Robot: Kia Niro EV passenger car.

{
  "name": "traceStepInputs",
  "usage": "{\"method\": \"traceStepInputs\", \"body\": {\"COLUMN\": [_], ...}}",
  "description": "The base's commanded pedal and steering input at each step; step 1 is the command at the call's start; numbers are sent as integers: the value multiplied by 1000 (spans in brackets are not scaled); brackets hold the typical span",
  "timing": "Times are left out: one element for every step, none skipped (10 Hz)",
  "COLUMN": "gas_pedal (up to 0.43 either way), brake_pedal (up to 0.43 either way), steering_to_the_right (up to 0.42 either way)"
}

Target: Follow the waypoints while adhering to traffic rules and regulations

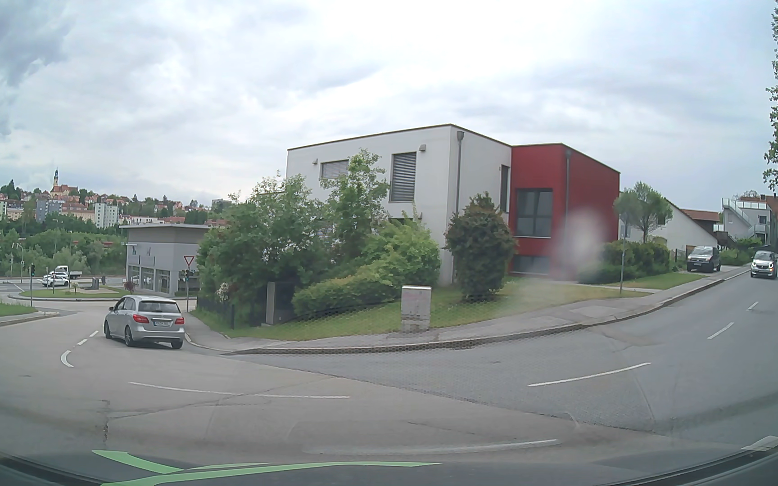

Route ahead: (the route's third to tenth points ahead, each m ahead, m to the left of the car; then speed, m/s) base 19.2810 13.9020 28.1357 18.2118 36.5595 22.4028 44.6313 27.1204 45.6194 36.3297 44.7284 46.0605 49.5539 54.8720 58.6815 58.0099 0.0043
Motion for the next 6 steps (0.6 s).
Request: {"method": "traceStepInputs", "body": {"gas_pedal": [0, 0, 0, 0, 0, 0], "brake_pedal": [372, 372, 372, 372, 372, 372], "steering_to_the_right": [-80, -80, -81, -80, -80, -80]}}
